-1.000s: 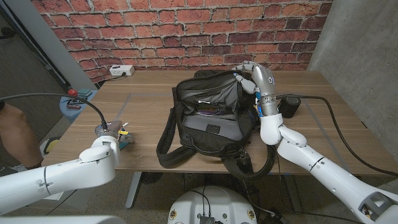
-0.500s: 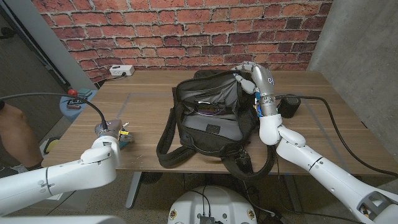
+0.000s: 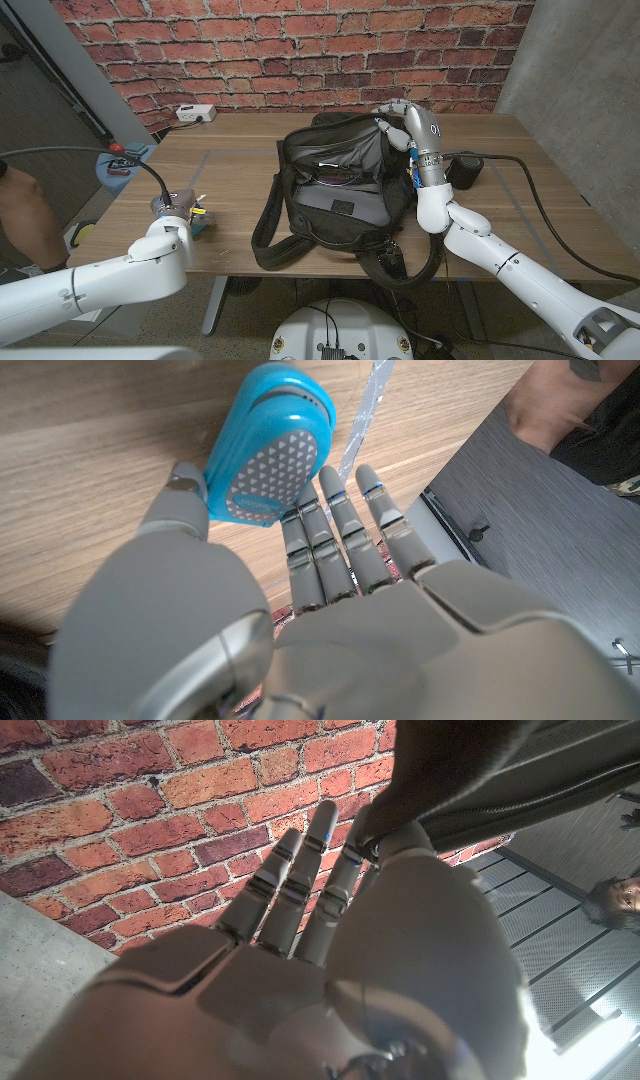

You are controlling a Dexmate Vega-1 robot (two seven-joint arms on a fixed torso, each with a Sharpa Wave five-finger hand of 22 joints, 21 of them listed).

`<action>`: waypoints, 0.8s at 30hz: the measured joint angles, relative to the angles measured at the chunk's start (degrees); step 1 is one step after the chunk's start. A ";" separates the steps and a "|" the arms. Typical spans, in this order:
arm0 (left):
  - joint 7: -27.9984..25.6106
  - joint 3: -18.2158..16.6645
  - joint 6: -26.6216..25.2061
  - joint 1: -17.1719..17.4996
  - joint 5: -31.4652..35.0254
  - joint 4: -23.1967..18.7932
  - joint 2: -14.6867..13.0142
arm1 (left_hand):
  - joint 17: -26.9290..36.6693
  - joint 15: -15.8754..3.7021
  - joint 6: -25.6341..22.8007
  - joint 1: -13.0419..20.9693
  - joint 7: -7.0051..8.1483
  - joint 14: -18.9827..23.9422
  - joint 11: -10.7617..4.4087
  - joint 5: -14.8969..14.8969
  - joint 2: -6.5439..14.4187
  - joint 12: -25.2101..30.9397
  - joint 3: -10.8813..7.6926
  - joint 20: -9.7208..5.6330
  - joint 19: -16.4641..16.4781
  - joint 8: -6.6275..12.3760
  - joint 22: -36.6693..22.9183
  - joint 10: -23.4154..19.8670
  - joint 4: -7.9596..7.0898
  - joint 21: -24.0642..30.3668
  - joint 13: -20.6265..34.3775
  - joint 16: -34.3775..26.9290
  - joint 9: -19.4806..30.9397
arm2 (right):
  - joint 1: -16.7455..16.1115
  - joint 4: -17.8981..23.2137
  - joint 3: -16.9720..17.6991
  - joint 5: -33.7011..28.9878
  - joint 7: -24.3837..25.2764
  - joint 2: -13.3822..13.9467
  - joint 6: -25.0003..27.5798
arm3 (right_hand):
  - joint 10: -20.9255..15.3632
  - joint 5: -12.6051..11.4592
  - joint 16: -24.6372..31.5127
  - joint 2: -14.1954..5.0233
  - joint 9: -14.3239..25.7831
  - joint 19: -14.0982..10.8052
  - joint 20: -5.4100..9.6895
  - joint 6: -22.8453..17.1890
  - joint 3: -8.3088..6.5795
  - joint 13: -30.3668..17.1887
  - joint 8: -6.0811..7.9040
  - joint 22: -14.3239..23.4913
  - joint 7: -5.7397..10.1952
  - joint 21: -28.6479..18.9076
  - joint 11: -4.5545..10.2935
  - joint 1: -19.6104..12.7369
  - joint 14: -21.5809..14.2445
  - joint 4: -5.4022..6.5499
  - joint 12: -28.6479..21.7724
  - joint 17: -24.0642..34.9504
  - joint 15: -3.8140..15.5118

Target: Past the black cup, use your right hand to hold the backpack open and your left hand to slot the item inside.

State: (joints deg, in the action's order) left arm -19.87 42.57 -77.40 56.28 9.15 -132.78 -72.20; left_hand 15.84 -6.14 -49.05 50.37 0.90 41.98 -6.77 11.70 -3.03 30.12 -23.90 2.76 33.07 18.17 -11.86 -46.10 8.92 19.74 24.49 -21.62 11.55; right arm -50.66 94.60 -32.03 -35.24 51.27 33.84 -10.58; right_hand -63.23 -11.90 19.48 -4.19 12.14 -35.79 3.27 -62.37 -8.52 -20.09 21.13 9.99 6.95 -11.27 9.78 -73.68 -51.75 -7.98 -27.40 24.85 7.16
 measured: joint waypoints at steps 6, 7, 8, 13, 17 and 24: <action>-0.18 -0.71 -0.18 0.35 -0.31 -0.90 -0.17 | 0.00 0.00 0.00 -0.07 0.00 0.00 -0.09 0.00 0.07 0.00 0.08 0.00 0.00 0.00 0.00 -0.10 0.08 0.44 0.07 0.00 0.00 | -0.06 0.07 0.00 0.01 0.06 0.00 -0.06 | 0.01 0.00 -0.22 0.00 0.00 0.00 0.00 0.08 0.16 0.01 0.00 0.00 -0.08 0.00 -0.01 -0.01 0.00 -0.16 0.00 0.27 0.00; -0.18 -0.83 -0.18 0.40 -0.31 -1.11 -0.20 | 0.00 0.00 0.00 -0.10 0.00 0.00 -0.09 0.00 0.10 0.00 0.38 0.00 0.00 0.00 0.00 -0.09 -0.08 0.44 0.11 0.00 0.00 | -0.06 0.07 0.00 0.01 0.09 0.00 -0.07 | 0.01 0.00 -0.22 0.00 0.00 0.00 0.00 0.08 0.16 0.01 0.00 0.00 -0.08 0.00 -0.01 -0.01 0.00 -0.16 0.00 0.27 0.00; -0.38 -0.93 -0.59 0.42 -0.98 -1.27 -0.22 | 0.00 0.00 0.00 -0.10 0.00 0.00 -0.09 0.00 0.11 0.00 0.37 0.00 0.00 0.00 0.00 -0.10 -0.08 0.44 0.15 0.00 0.00 | -0.19 0.35 0.11 0.01 0.10 0.10 -0.08 | 0.01 0.00 -0.22 0.00 0.00 0.00 0.00 0.08 0.16 0.01 -0.01 0.00 -0.08 0.00 -0.01 -0.01 0.00 -0.16 0.01 0.27 0.00; -0.54 -1.14 -0.88 0.37 -1.50 -2.15 -0.26 | 0.28 0.00 -0.01 -0.32 0.00 0.00 -0.09 0.00 0.32 0.19 0.35 0.00 0.00 0.00 0.00 -0.10 -0.10 0.44 0.45 0.00 0.00 | -0.29 0.64 0.32 -0.02 0.15 0.27 -0.13 | 0.02 0.01 -0.22 0.01 -0.01 0.00 0.00 -0.04 0.16 0.02 -0.17 0.00 0.04 0.00 -0.02 -0.01 -0.38 -0.16 0.01 0.27 -0.02; -0.58 -1.14 -1.13 -0.16 -1.88 -3.02 -0.30 | 0.28 -0.22 -0.01 -0.47 -0.01 0.22 -0.09 0.00 0.47 0.20 0.35 0.00 0.00 0.00 0.00 -0.10 -0.11 0.44 0.52 0.00 0.00 | -0.40 1.00 0.64 -0.07 0.17 0.49 -0.18 | 0.02 0.04 -0.22 0.01 -0.03 0.00 0.00 -0.13 0.16 0.02 -0.19 0.00 0.13 0.00 -0.03 -0.02 -0.38 -0.16 0.01 0.27 -0.02; -0.58 -0.47 -1.23 -1.19 -1.97 -4.28 -0.33 | 0.44 -0.72 -0.20 -0.48 -0.19 0.72 0.22 0.32 0.48 0.43 0.35 -0.31 0.30 0.00 0.01 -0.40 -0.11 0.44 0.93 0.01 0.00 | -0.54 1.37 1.00 -0.15 0.25 0.68 -0.27 | 0.03 0.05 -0.44 0.01 -0.05 0.00 0.00 -0.13 0.16 -0.16 -0.34 0.00 0.13 0.00 -0.03 -0.02 -0.38 -0.16 0.04 0.26 -0.02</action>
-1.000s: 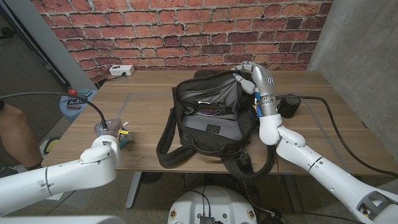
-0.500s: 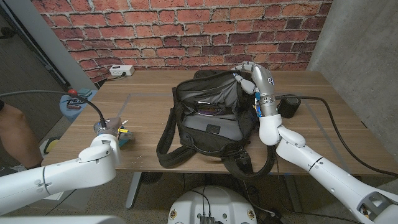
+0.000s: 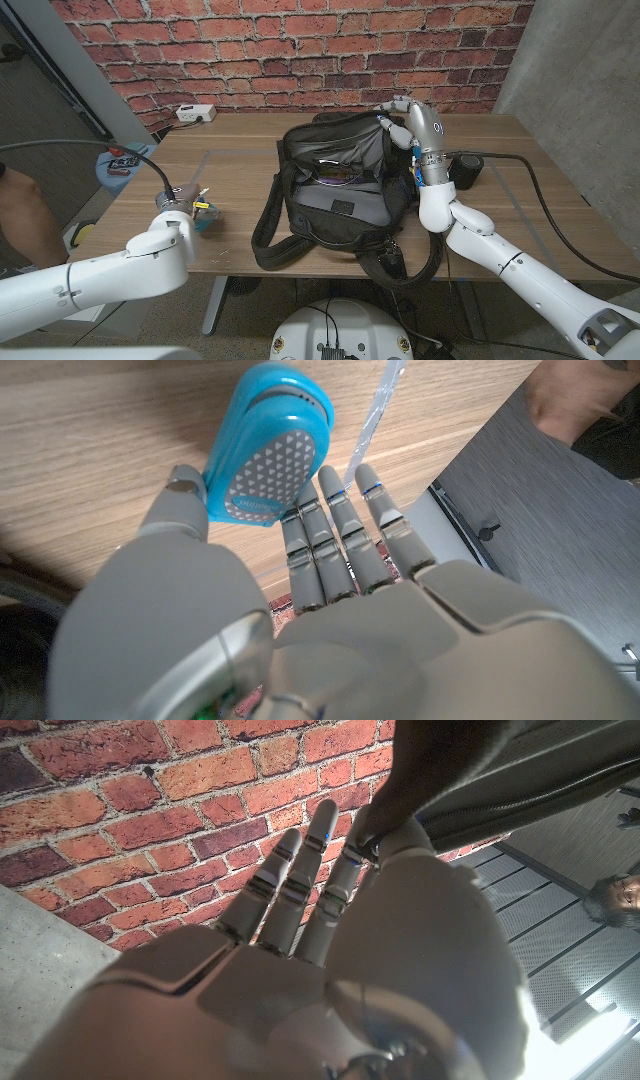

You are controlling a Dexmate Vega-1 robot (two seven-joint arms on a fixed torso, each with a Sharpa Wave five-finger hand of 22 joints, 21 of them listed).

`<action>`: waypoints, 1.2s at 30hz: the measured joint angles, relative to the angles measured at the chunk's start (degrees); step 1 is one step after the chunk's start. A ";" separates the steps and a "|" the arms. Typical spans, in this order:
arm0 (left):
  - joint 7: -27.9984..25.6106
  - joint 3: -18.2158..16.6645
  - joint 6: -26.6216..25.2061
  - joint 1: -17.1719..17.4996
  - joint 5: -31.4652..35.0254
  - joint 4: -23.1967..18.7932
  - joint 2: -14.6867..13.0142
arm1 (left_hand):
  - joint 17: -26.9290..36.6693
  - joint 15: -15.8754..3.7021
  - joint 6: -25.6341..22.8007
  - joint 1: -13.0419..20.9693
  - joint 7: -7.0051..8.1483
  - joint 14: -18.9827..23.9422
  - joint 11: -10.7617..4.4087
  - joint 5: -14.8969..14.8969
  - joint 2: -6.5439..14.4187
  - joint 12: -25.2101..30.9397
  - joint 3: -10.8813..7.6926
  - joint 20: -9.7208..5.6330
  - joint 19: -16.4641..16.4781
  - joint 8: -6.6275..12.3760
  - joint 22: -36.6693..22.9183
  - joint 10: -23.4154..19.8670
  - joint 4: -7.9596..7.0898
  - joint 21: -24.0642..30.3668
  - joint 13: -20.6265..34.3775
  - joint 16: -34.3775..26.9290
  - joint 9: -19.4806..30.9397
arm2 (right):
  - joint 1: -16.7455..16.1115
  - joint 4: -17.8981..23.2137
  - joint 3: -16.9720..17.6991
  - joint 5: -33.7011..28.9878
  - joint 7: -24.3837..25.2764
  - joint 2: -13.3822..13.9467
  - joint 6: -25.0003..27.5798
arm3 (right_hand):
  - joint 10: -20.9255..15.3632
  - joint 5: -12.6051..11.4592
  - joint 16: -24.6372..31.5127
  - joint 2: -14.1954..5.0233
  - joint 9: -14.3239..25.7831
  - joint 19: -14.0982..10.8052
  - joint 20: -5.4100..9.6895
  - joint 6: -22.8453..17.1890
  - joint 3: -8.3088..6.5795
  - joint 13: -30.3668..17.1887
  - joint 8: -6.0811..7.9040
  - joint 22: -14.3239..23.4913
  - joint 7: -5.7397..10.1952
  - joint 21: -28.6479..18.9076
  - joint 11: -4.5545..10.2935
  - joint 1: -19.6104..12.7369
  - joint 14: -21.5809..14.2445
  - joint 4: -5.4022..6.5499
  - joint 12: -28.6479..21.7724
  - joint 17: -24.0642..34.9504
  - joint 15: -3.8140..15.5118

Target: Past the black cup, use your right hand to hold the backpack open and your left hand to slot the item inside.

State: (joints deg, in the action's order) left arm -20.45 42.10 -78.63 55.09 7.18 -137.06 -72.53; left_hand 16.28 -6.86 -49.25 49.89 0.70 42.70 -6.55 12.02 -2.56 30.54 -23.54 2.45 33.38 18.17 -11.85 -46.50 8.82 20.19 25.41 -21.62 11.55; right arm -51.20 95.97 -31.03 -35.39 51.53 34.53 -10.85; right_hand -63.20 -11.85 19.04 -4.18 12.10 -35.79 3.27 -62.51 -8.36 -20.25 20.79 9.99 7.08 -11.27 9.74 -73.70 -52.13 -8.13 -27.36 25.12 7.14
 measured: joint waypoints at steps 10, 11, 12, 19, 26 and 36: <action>0.01 0.53 -0.03 -0.76 0.00 -1.67 0.13 | 0.10 0.00 -0.63 0.01 -0.63 0.61 0.32 0.12 0.00 0.49 0.01 0.00 0.00 0.00 0.00 -0.31 0.01 0.45 0.49 -0.22 0.00 | -0.40 0.60 0.77 0.20 0.04 0.29 -0.27 | 0.01 -0.06 -0.01 -0.18 0.05 0.00 0.00 0.00 0.00 -0.01 -0.17 0.00 -0.01 0.00 -0.01 -0.57 0.00 0.00 0.19 0.00 0.00; 0.01 0.55 -0.03 -0.78 0.00 -1.78 0.13 | 0.10 -0.01 -0.63 0.01 -0.63 0.62 0.31 0.12 -0.01 0.49 0.02 0.00 0.00 0.00 0.00 -0.32 0.01 0.45 0.50 -0.22 0.00 | -0.41 0.61 0.78 0.27 0.04 0.30 -0.31 | 0.01 -0.06 -0.01 -0.18 0.04 0.00 0.00 0.01 0.00 -0.02 -0.18 0.00 0.00 0.00 -0.01 -0.57 0.00 0.00 0.19 0.14 0.00; 0.01 0.56 -0.03 -0.80 0.00 -2.00 0.13 | 0.10 -0.21 -0.64 0.01 -0.64 0.82 0.32 0.12 -0.01 0.49 0.02 0.00 0.00 0.00 0.00 -0.31 0.01 0.45 0.63 -0.22 0.00 | -0.41 0.61 0.78 0.37 0.04 0.30 -0.40 | 0.01 -0.06 -0.01 -0.18 0.05 0.00 0.00 0.01 0.00 -0.03 -0.21 0.00 -0.01 0.00 -0.01 -0.57 0.00 0.00 0.19 0.25 0.00; -0.06 0.57 -0.25 -0.81 -0.39 -3.36 -0.04 | 0.37 -0.30 -0.70 0.01 -0.70 0.92 0.32 0.12 -0.01 0.85 0.26 -0.20 0.20 0.00 0.00 -0.32 -0.23 0.45 0.89 -0.22 0.00 | -0.45 0.82 1.25 0.76 -0.14 0.32 -0.82 | -0.13 -0.06 -0.01 -0.24 0.04 0.00 0.00 0.01 0.00 -0.11 0.00 0.00 -0.01 0.00 0.13 -0.51 0.00 0.00 0.16 0.27 0.00; -0.19 0.07 -0.29 -0.63 -1.13 -4.50 -0.17 | 0.36 -0.30 -0.90 -0.16 -0.90 0.92 0.61 0.11 0.16 0.86 0.27 -0.20 0.20 0.00 0.00 -0.61 -0.22 0.45 1.30 -0.22 0.00 | -0.45 0.90 1.60 1.38 -0.74 0.23 -1.09 | -0.14 -0.05 -0.01 -0.32 0.02 0.00 0.00 0.02 0.25 -0.11 0.00 0.00 -0.02 0.00 0.14 -0.44 0.00 0.24 -0.04 0.52 0.00; -0.30 -0.87 0.47 -0.26 -2.13 -5.77 -0.45 | 0.60 0.01 -0.90 -0.31 -0.90 1.22 0.61 0.56 0.31 0.85 0.27 -0.20 0.20 0.00 0.00 -0.61 -0.22 0.85 1.62 -0.22 0.00 | 0.57 -0.14 1.72 2.38 -1.45 -0.74 -1.58 | -0.12 -0.05 -0.01 -0.32 0.00 0.00 0.00 0.03 0.25 -0.10 -0.01 0.00 -0.03 0.00 0.13 -0.44 -0.10 0.24 -0.04 0.53 -0.10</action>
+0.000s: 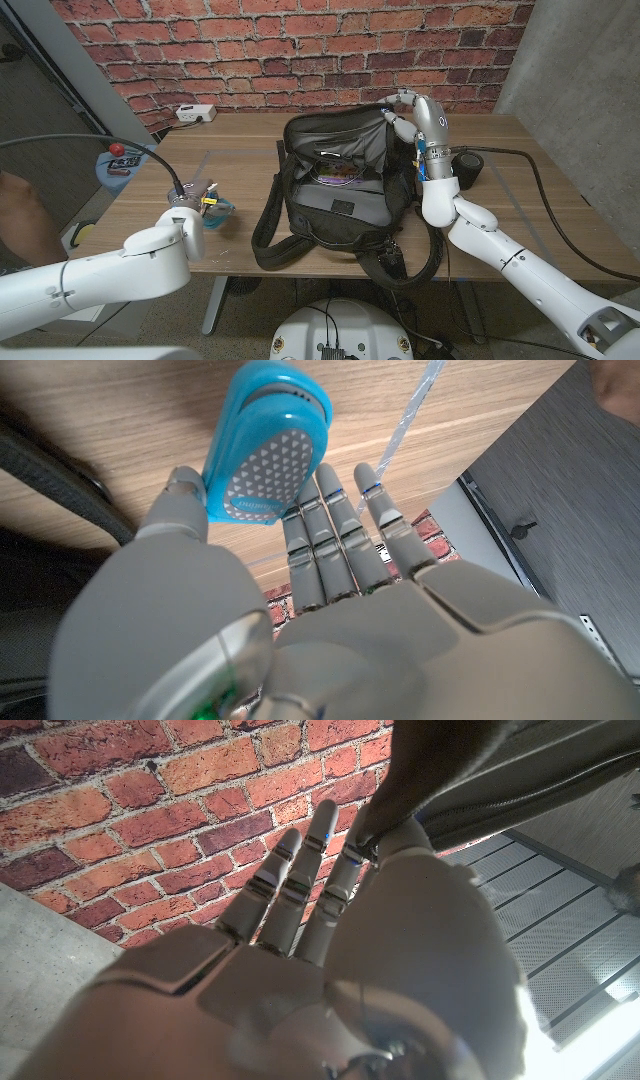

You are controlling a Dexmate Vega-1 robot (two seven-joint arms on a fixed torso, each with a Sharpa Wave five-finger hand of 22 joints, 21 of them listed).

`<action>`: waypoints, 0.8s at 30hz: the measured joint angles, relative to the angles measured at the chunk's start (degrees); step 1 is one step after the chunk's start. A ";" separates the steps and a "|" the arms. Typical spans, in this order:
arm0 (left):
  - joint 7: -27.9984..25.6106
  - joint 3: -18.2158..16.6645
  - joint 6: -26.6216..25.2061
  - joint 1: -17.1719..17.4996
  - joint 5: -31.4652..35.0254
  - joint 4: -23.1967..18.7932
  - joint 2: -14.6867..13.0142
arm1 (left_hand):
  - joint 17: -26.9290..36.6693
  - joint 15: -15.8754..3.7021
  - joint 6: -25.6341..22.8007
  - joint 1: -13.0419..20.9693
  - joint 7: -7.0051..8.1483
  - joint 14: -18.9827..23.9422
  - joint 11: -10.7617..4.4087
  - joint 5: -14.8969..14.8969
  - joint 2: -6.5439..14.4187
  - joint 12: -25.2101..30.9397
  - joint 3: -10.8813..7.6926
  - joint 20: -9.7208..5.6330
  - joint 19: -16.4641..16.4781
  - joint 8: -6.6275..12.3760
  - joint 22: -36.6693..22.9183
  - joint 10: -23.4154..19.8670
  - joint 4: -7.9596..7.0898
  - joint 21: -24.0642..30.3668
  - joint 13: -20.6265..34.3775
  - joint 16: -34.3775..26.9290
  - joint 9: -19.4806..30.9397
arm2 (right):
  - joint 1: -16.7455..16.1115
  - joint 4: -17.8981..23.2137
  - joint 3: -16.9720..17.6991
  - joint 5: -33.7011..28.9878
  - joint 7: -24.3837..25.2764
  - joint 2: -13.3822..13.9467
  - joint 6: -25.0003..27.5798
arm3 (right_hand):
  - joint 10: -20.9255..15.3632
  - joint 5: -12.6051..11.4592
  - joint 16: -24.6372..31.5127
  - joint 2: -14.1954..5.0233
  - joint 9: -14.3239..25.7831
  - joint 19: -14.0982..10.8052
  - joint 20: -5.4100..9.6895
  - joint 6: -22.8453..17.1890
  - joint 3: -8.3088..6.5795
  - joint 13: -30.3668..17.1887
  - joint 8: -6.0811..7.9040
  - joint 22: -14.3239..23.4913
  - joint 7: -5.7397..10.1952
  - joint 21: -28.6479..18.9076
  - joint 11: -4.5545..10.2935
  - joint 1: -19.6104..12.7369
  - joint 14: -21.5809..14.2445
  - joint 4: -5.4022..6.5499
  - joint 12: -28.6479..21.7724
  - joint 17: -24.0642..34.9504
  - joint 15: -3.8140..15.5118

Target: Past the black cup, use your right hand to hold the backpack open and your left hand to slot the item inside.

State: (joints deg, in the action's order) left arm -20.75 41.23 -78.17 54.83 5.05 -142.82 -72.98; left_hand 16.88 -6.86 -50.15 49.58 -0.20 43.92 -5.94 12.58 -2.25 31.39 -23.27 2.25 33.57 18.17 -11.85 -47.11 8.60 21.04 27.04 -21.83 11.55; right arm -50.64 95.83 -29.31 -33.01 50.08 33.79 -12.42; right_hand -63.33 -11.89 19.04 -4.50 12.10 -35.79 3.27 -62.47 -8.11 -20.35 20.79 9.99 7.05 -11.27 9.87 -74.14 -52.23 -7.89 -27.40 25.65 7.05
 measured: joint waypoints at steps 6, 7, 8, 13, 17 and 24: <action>-0.09 -0.74 0.76 0.26 -0.55 -0.38 -0.05 | 0.03 0.00 0.00 -0.13 0.00 0.00 0.00 0.00 0.13 0.23 0.00 0.00 0.00 0.00 0.00 0.00 0.00 0.00 0.19 0.00 0.00 | 0.70 -0.65 -0.04 0.29 -0.20 -0.53 -0.07 | 0.02 -0.25 -0.41 0.00 0.04 0.00 0.00 0.08 0.00 0.02 -0.01 0.00 -0.08 0.00 -0.02 0.00 -0.31 0.00 0.00 0.00 0.30; -0.11 -1.01 0.96 0.37 -0.71 -0.44 -0.05 | 0.03 0.00 0.00 -0.13 0.00 0.00 0.00 0.00 0.13 0.34 0.01 0.00 0.00 0.00 0.00 0.00 0.01 0.00 0.20 0.00 0.00 | 0.80 -0.73 -0.07 0.32 -0.21 -0.60 -0.07 | 0.02 -0.25 -0.41 0.00 0.05 0.00 0.00 0.08 0.00 0.03 -0.04 0.00 -0.08 0.00 -0.02 0.00 -0.31 0.00 0.00 0.00 0.30; -0.14 -1.19 1.14 0.45 -0.85 -0.47 -0.05 | 0.03 0.00 0.00 -0.13 0.00 0.00 0.00 0.00 0.13 0.44 0.01 0.00 0.00 0.00 0.00 0.00 0.01 0.00 0.24 0.00 0.00 | 0.91 -0.85 -0.10 0.35 -0.23 -0.69 -0.07 | 0.02 -0.25 -0.41 0.00 0.04 0.00 0.00 0.08 0.00 0.03 -0.05 0.00 -0.08 0.00 -0.02 0.00 -0.31 0.00 0.00 0.00 0.30; -0.16 -1.85 1.57 0.59 -1.12 -0.58 -0.02 | 0.03 -0.22 -0.43 -0.14 -0.43 0.22 0.31 0.00 0.14 0.49 0.32 0.00 0.00 0.00 0.00 -0.31 -0.15 0.00 0.74 0.00 0.00 | 1.19 -1.05 -0.17 0.55 -0.37 -0.90 0.07 | 0.03 -0.25 -0.41 0.01 0.04 0.00 0.00 0.09 0.16 0.04 -0.10 0.00 -0.09 0.00 -0.03 -0.01 -0.31 -0.16 0.01 0.27 0.30; 0.20 -2.16 2.85 0.46 -1.52 -0.59 0.03 | 0.03 -0.32 -0.44 -0.15 -0.43 0.31 0.31 0.00 0.15 0.49 0.32 0.00 0.00 0.00 0.00 -0.31 -0.15 0.00 0.78 0.00 0.00 | 1.75 -1.56 -0.40 0.69 -0.41 -1.35 0.30 | 0.03 -0.25 -0.41 0.01 0.04 0.00 0.00 0.09 0.31 -0.03 -0.15 0.00 -0.09 0.00 -0.03 -0.01 -0.31 -0.31 0.01 0.27 0.30; 1.34 -1.02 3.57 -1.17 -0.90 -0.65 0.03 | 0.17 -0.31 -0.50 -0.36 -0.49 0.31 0.31 -0.01 0.36 0.49 0.38 0.00 0.00 0.00 0.00 -0.31 -0.09 0.00 1.15 0.26 0.00 | 2.09 -1.82 -0.58 0.92 -0.41 -1.71 0.71 | 0.04 -0.24 -0.63 -0.06 0.04 0.00 0.00 0.09 0.32 -0.03 -0.21 0.00 -0.09 0.00 -0.04 -0.08 -0.31 -0.31 0.04 0.26 0.30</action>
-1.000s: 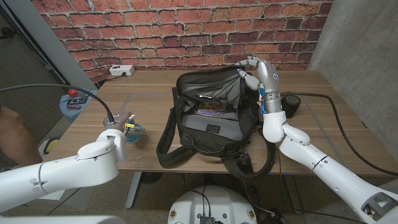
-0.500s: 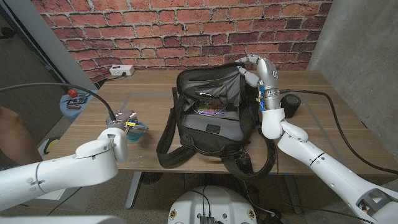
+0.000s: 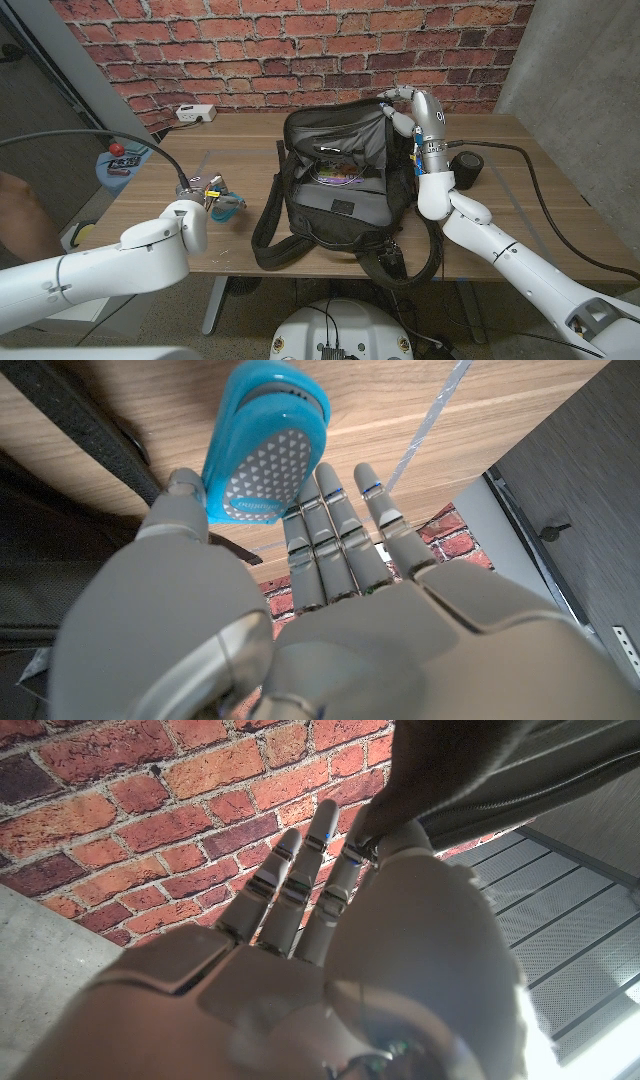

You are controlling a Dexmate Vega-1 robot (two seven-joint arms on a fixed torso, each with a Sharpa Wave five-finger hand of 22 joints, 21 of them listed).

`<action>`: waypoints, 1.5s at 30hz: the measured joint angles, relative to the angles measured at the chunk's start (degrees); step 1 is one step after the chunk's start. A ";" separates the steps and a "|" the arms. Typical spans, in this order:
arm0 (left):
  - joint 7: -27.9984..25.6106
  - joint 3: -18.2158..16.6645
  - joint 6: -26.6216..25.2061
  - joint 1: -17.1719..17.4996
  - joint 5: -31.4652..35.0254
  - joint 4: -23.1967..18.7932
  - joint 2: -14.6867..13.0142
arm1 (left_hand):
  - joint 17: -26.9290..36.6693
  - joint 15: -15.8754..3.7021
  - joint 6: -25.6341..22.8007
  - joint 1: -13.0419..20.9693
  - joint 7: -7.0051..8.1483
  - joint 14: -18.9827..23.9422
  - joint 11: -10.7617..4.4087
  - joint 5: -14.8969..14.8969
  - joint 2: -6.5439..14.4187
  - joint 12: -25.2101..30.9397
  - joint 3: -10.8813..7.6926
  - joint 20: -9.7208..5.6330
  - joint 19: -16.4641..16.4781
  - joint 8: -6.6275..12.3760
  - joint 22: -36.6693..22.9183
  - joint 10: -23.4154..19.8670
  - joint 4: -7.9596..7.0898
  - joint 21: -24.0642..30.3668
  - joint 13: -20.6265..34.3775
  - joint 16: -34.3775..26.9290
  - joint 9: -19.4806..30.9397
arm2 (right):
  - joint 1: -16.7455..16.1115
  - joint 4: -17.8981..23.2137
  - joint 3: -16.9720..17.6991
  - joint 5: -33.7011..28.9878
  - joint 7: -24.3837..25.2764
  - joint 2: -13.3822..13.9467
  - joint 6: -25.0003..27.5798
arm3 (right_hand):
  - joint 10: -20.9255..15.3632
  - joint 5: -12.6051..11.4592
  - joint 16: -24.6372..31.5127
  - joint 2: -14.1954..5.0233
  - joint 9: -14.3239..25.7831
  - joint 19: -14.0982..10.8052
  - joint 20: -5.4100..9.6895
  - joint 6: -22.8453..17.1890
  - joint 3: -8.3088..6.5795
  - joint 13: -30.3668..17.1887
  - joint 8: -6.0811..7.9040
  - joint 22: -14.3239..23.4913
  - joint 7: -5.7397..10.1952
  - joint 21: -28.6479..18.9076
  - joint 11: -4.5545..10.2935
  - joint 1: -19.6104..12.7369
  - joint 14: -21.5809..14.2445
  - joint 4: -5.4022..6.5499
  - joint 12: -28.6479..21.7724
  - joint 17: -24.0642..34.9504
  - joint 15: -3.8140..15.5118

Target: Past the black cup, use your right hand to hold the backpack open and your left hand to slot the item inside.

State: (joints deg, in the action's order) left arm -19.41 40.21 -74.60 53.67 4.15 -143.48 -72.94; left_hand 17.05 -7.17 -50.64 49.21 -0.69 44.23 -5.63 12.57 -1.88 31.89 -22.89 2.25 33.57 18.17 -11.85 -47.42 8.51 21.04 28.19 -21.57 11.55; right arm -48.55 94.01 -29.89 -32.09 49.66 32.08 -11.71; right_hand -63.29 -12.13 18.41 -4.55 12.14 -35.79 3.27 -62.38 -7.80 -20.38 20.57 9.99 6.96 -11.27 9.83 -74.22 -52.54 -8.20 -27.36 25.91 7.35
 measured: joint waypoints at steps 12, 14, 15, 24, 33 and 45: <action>2.86 1.36 0.74 -2.02 2.01 -0.95 0.31 | 0.13 0.00 -0.04 -0.21 -0.04 0.00 0.21 0.12 0.21 0.38 -0.03 -0.01 -0.02 0.00 0.00 -0.21 -0.03 0.00 0.54 0.04 0.00 | -0.11 0.16 -0.05 0.67 0.00 -0.38 0.92 | -0.04 0.01 0.00 0.06 -0.03 0.00 0.00 0.00 0.23 -0.23 -0.10 0.00 0.00 0.00 0.04 -0.07 0.00 0.22 0.19 -0.01 0.00; 3.12 1.43 0.73 -2.18 2.13 -1.47 0.31 | 0.13 0.00 -0.04 -0.21 -0.04 0.00 0.21 0.23 0.21 0.38 -0.04 -0.22 -0.22 0.00 0.00 -0.21 -0.04 0.00 0.58 0.04 0.00 | -0.20 0.25 -0.05 0.78 0.00 -0.39 1.04 | -0.04 0.01 0.00 0.06 -0.04 0.00 0.00 0.01 0.23 -0.23 -0.11 0.00 -0.01 0.00 0.04 -0.08 0.00 0.23 0.19 -0.01 0.00; 3.31 1.44 0.70 -2.23 2.23 -1.75 0.29 | 0.12 0.00 -0.04 -0.21 -0.04 0.00 0.21 0.23 0.21 0.37 -0.08 -0.22 -0.22 0.00 0.00 -0.21 -0.09 0.05 0.60 0.04 0.00 | -0.29 0.33 -0.05 0.85 0.00 -0.40 1.10 | -0.04 0.01 0.00 0.06 -0.04 0.00 0.00 0.01 0.23 -0.23 -0.11 0.00 -0.01 0.00 0.04 -0.08 0.00 0.23 0.20 0.09 0.00; 3.77 1.15 -0.42 -2.26 2.52 -5.04 -0.35 | 0.39 0.01 -0.27 -0.24 -0.27 -0.01 0.40 0.23 0.24 0.37 0.07 0.10 -0.53 0.00 0.00 -0.40 -0.25 0.48 1.10 0.44 0.00 | -0.78 0.71 0.15 1.32 0.04 -0.40 1.38 | -0.03 -0.20 -0.27 0.01 0.00 0.00 0.00 0.01 0.23 -0.24 -0.17 0.00 -0.01 0.00 0.03 -0.31 0.00 0.23 0.40 0.27 -0.01; 4.19 1.92 -1.59 -3.58 3.15 -7.50 -0.70 | 0.39 0.01 -0.28 -0.61 -0.27 -0.01 0.40 0.22 0.61 0.37 0.14 0.41 -0.84 0.00 0.00 -0.41 -0.32 0.48 1.44 0.44 0.00 | -1.11 1.03 0.32 1.62 0.04 -0.35 1.38 | -0.02 -0.22 -0.44 0.06 0.00 0.00 0.00 -0.03 0.23 -0.24 0.04 0.00 0.03 0.00 0.01 -0.36 0.01 0.23 0.41 0.26 -0.01; 6.05 4.08 -1.36 -6.59 4.71 -8.84 -1.03 | 0.39 0.23 -0.33 -0.84 -0.33 0.21 0.41 0.48 0.84 0.79 0.15 0.09 -1.15 0.00 0.00 -0.41 -0.32 0.48 1.87 0.90 0.00 | -1.40 1.16 0.55 2.25 -0.42 -0.35 1.36 | -0.01 -0.21 -0.44 -0.06 -0.02 0.00 0.00 -0.12 0.23 -0.20 0.00 0.00 0.12 0.00 0.00 -0.25 0.01 0.23 0.43 0.54 -0.01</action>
State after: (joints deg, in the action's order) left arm -13.35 44.29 -75.96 47.08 8.86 -152.31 -73.98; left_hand 17.43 -6.94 -50.97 48.37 -1.02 44.45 -5.22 13.05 -1.04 32.67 -22.74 2.35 32.42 18.17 -11.84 -47.83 8.19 21.52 30.06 -20.67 11.55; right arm -49.95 95.17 -29.34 -29.83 49.24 31.73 -10.36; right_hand -63.30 -12.34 17.97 -4.61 12.12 -35.79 3.27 -62.51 -7.57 -20.58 20.57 9.99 7.08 -11.27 9.83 -74.47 -52.53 -7.97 -26.93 26.45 7.34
